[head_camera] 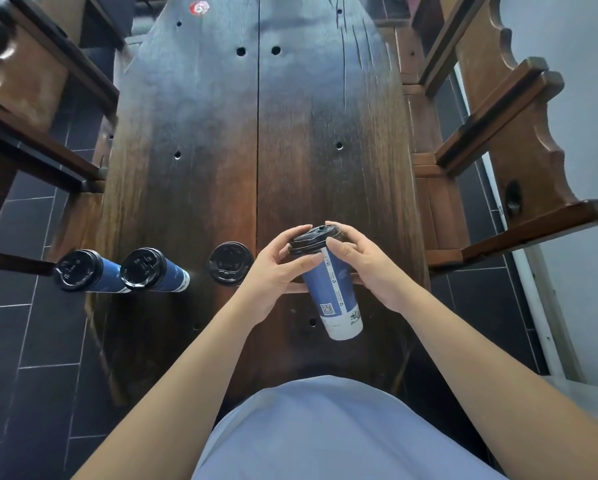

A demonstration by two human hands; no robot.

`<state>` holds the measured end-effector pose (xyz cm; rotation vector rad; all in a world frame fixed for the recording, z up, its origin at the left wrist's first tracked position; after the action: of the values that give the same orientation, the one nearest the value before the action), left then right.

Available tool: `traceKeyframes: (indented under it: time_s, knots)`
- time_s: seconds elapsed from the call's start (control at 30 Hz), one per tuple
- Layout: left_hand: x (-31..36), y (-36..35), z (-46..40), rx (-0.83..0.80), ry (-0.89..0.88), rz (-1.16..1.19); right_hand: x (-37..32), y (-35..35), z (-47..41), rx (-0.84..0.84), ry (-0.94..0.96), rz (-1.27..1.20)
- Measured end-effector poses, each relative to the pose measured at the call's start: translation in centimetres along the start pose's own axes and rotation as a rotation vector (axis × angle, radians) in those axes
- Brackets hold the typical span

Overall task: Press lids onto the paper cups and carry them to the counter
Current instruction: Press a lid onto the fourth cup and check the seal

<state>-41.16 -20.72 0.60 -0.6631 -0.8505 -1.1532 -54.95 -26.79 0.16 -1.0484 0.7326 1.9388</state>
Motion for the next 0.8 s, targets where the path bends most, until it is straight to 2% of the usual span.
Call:
traceKeyframes:
  time_s: [0.07, 0.2, 0.3, 0.43, 0.57, 0.8]
  knots:
    - [0.5, 0.2, 0.3, -0.040, -0.025, -0.047, 0.0, -0.2, 0.2, -0.046, -0.013, 0.029]
    - [1.7, 0.2, 1.2, -0.223, -0.063, -0.192, -0.2, -1.0, 0.7, -0.195, -0.033, 0.140]
    - [1.9, 0.4, 1.5, -0.277, -0.044, -0.279, -0.8, -1.4, 0.7, -0.219, -0.017, 0.237]
    - [2.2, 1.7, 1.5, -0.157, -0.053, -0.196, -1.9, 0.3, 0.3, -0.088, 0.051, 0.333]
    - [2.5, 3.2, 1.6, -0.028, -0.096, -0.040, -3.0, 4.3, 2.3, 0.100, 0.251, 0.384]
    - [2.6, 3.0, 2.4, -0.018, -0.066, 0.102, -2.8, 5.8, 5.1, 0.028, 0.194, 0.037]
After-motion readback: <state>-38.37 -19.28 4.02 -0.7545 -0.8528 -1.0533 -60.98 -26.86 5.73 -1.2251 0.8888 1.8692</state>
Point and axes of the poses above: each hand's wrist, its own z-axis away from the middle knuckle, its own y-axis out of the back of the hand, x = y × z, the point moved 8 cm from there along -z, towards the middle knuckle, and after that the axes turned 10 degrees about x, right-handed, at the moved point
